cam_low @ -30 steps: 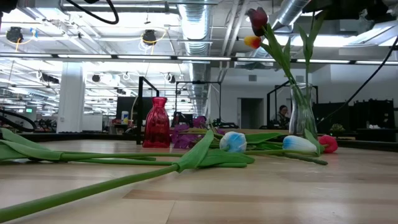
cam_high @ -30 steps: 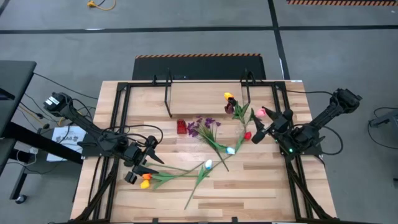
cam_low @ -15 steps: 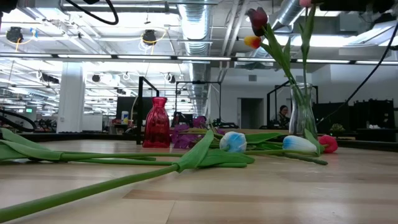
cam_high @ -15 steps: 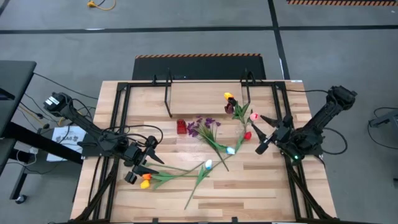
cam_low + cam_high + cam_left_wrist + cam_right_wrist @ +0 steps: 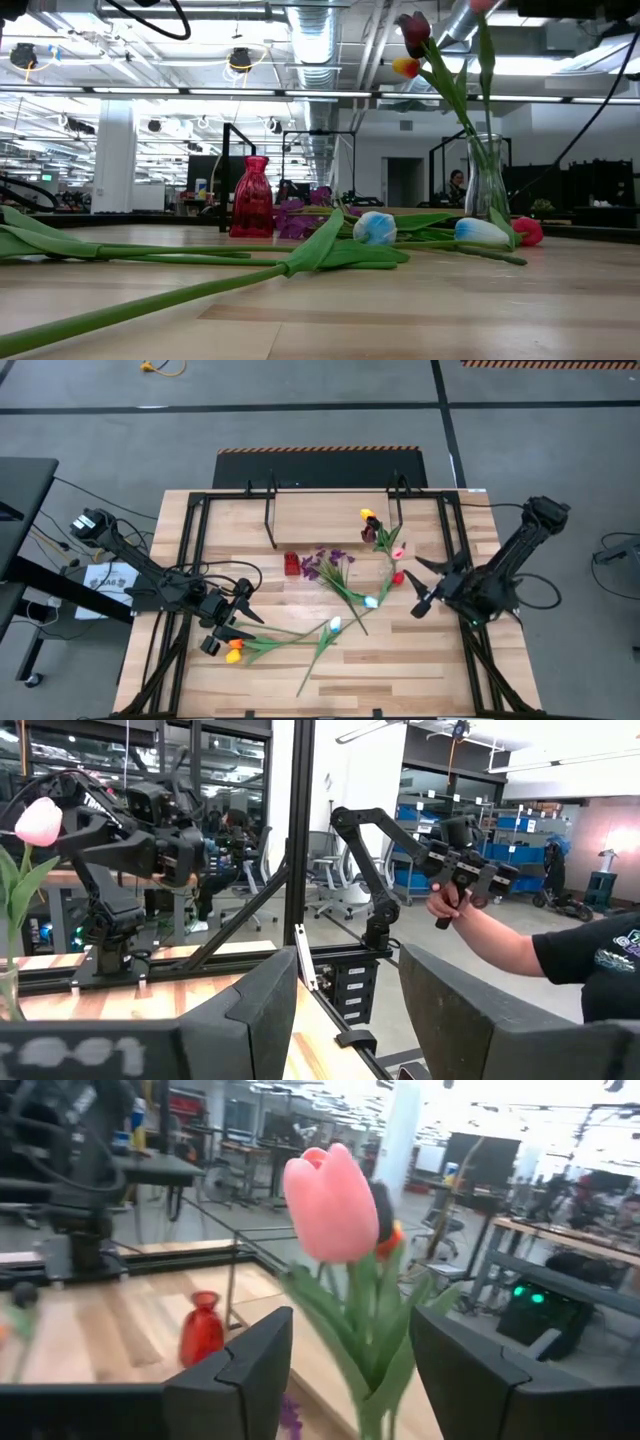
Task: Pick and place flowers into a vace then onto a shelf
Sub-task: Put the red flower into the transparent vase
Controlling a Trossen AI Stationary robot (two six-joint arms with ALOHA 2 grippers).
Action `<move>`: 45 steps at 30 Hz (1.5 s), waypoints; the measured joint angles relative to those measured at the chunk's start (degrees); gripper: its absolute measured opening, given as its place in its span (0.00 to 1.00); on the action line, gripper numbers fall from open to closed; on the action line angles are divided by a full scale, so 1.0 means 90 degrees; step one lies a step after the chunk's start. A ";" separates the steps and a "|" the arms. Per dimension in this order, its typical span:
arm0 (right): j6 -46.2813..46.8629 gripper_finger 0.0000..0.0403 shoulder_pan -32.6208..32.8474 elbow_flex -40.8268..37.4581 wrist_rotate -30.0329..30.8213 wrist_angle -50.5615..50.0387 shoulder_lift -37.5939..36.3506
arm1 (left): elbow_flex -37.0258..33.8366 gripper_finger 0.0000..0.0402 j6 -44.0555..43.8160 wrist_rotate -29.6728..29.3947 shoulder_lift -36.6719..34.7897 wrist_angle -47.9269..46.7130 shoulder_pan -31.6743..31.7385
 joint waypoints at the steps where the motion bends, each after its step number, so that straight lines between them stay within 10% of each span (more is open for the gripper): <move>1: 0.0223 0.48 0.0091 0.0000 0.0002 -0.0141 0.0000 | 0.0000 0.42 0.0000 0.0000 0.0000 -0.0001 0.0000; 7: 0.2112 0.45 0.0737 0.0000 -0.0470 -0.1318 0.0001 | 0.0000 0.42 -0.0027 0.0000 0.0000 -0.0002 0.0000; 20: 0.3640 0.30 -0.0369 0.0008 -0.6852 -0.1950 0.0002 | 0.0000 0.42 -0.0024 0.0000 0.0000 -0.0022 0.0000; 32: 0.4533 0.29 -0.1259 0.0714 -0.7481 -0.2780 0.1547 | 0.0000 0.42 -0.0102 0.0003 0.0000 -0.0216 0.0000; 45: 0.4897 0.29 -0.0922 0.2261 -0.6360 -0.5346 0.3152 | 0.0000 0.42 -0.0376 0.0039 0.0000 -0.0354 0.0000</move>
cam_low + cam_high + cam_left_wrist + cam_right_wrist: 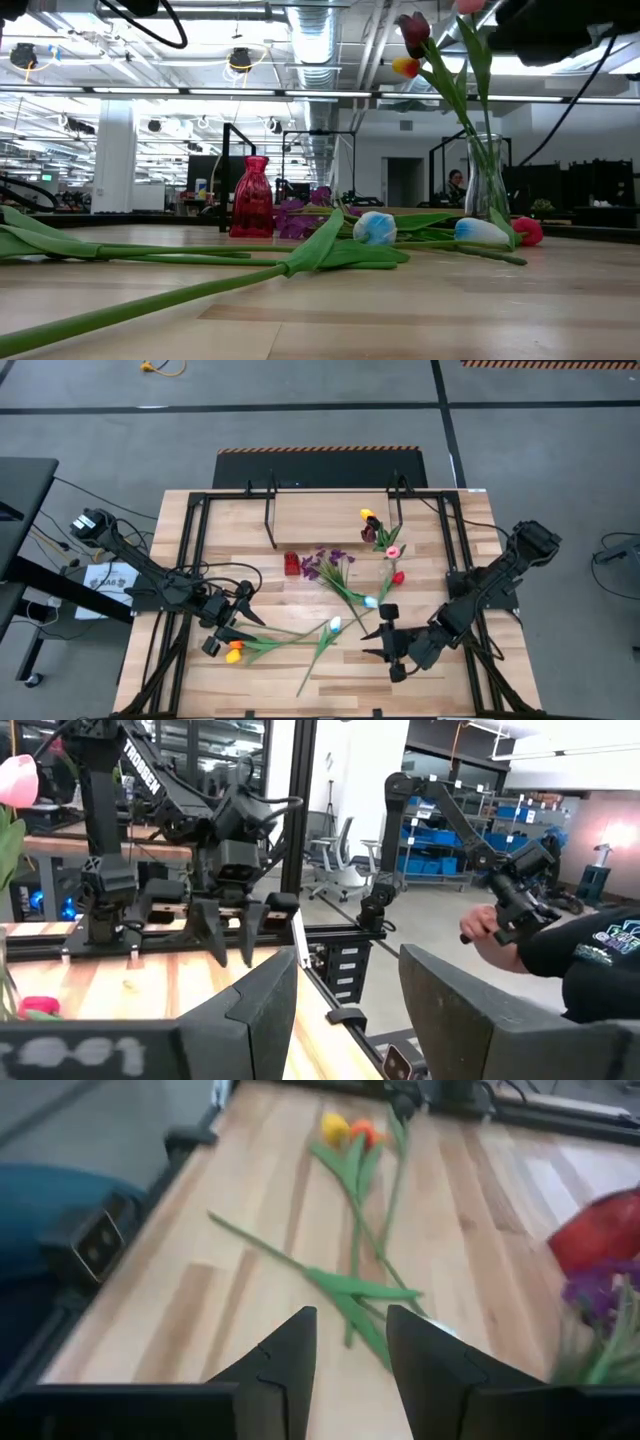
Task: Pick and place flowers into a vace then onto a shelf
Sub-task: Put the red flower into the transparent vase
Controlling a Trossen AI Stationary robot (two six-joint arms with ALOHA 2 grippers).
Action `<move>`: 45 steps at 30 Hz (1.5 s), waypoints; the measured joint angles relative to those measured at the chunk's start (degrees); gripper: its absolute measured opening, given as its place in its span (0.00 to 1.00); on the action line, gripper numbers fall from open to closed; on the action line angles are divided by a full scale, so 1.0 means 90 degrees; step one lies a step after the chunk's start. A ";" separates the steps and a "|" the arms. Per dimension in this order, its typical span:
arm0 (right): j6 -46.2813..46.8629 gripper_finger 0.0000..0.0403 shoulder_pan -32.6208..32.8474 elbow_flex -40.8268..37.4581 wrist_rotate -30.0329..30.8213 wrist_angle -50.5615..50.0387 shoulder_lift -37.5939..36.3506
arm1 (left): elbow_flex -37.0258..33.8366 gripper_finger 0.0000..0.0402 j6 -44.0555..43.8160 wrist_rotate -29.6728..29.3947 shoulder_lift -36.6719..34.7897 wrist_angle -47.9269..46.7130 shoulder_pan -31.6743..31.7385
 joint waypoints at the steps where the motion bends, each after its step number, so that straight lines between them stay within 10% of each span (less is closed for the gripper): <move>1: 0.0002 0.29 0.0022 0.0029 0.0006 -0.0135 0.0000 | 0.0000 0.42 0.0000 0.0000 0.0000 -0.0010 0.0000; 45: 0.0064 0.29 -0.1450 0.0031 -0.0989 0.0151 0.1659 | 0.0000 0.42 -0.0294 0.0442 0.0000 -0.0362 0.0000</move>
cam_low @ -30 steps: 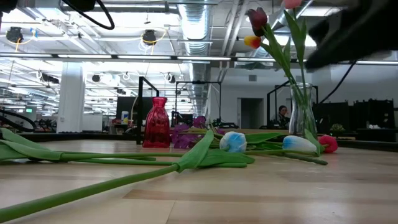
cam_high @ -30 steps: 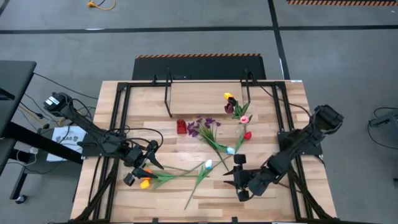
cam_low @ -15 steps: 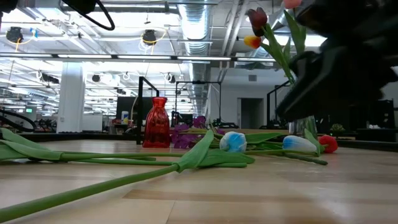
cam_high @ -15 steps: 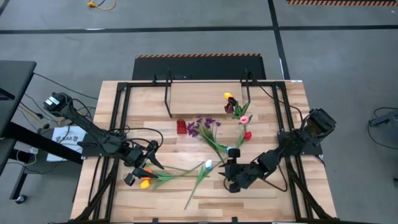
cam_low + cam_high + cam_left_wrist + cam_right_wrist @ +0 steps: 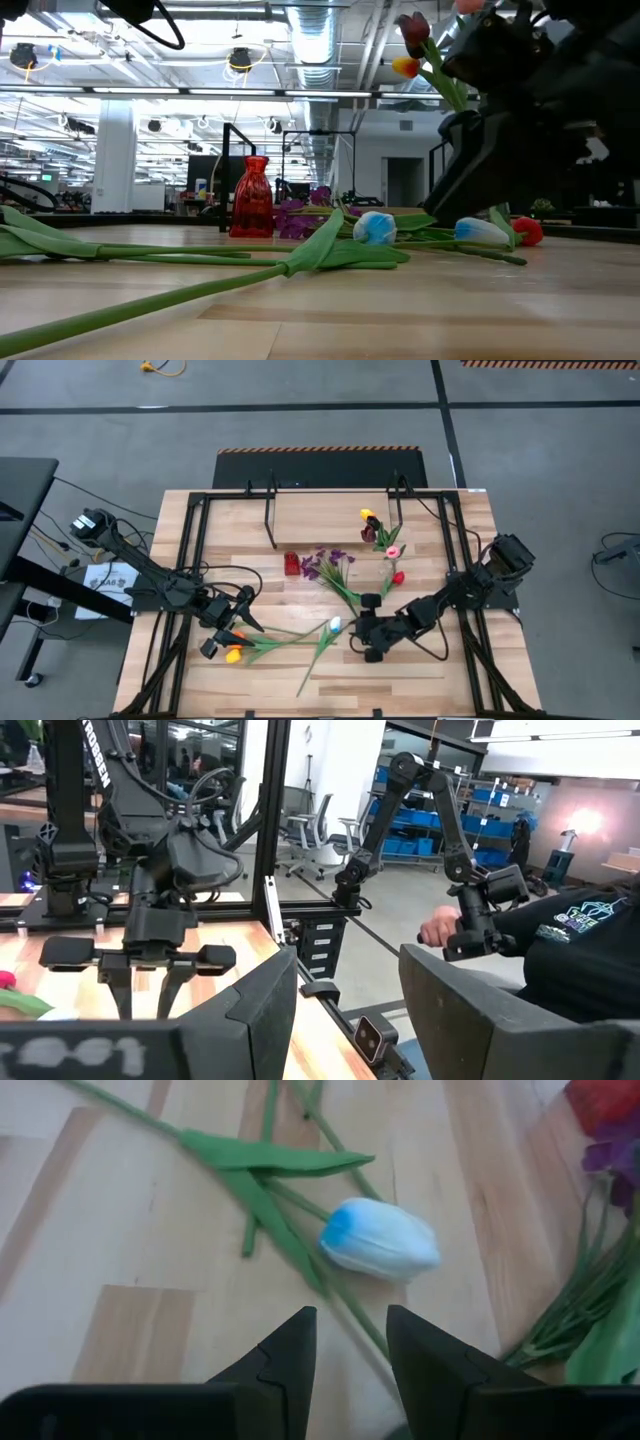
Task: Pick and place flowers into a vace then onto a shelf
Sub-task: Put the red flower into the transparent vase
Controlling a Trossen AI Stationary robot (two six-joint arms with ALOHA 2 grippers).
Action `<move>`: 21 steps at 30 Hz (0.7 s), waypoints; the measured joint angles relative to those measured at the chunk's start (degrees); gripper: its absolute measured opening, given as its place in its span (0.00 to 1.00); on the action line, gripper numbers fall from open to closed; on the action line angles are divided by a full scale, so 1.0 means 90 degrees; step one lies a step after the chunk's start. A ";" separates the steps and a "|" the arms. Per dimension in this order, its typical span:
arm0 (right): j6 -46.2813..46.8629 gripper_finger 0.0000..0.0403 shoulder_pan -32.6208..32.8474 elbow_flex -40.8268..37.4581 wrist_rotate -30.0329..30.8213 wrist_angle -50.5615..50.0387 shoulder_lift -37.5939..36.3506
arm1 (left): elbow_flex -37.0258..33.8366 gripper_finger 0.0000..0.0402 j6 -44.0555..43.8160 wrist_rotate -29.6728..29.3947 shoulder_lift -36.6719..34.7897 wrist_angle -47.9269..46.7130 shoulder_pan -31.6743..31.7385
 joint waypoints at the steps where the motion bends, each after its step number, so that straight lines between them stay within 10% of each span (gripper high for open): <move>1: -0.0041 0.29 -0.0008 0.0000 -0.0010 -0.0017 0.0000 | 0.0000 0.42 0.0000 -0.0002 0.0000 0.0000 0.0000; 21: -0.0063 0.29 -0.0362 0.0000 -0.0449 -0.0280 -0.0002 | 0.0000 0.42 -0.0005 0.0000 0.0000 0.0000 0.0000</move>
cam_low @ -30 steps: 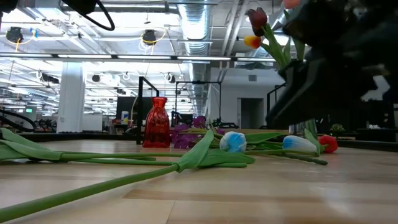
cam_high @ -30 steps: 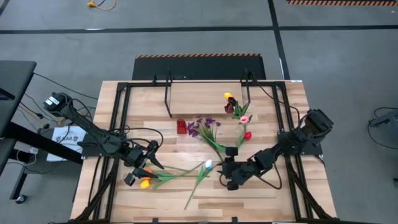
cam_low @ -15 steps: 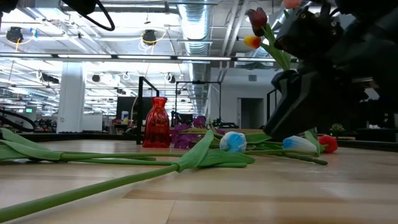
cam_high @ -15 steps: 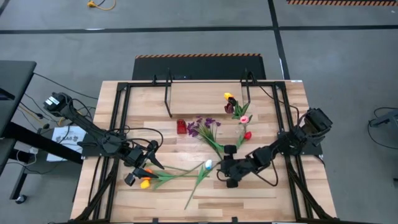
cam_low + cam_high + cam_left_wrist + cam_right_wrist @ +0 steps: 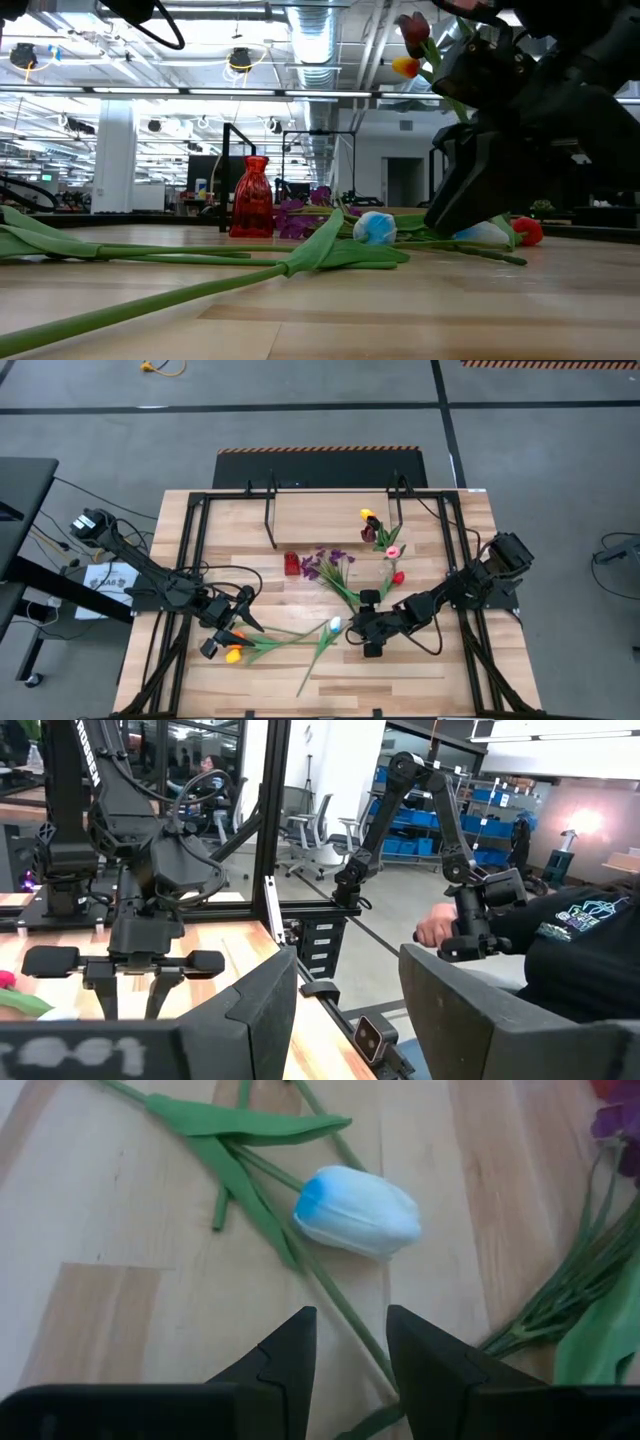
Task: Pick and place flowers into a vace then onto a shelf
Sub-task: Put the red flower into the transparent vase
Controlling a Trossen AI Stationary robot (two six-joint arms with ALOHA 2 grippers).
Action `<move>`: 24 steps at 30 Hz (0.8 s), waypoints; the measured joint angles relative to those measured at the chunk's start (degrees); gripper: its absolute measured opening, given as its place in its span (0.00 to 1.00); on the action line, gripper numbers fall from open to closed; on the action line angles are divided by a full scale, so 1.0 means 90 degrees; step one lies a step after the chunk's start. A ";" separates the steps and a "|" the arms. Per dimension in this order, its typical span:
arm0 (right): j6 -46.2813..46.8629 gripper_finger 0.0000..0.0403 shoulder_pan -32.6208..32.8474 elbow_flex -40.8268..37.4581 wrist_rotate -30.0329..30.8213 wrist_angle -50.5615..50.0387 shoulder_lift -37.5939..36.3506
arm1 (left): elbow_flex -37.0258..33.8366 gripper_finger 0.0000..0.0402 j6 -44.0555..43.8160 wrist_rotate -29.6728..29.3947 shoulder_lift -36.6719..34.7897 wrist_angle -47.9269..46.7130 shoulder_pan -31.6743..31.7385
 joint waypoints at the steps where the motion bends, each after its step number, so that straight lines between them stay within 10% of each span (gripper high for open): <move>1: 0.0000 0.29 -0.0009 0.0000 -0.0053 -0.0002 0.0000 | 0.0000 0.42 0.0000 -0.0002 0.0000 -0.0002 0.0000; 24: -0.0041 0.29 -0.0370 0.0000 -0.0549 -0.0340 -0.0001 | 0.0000 0.42 -0.0017 -0.0002 0.0000 -0.0002 0.0000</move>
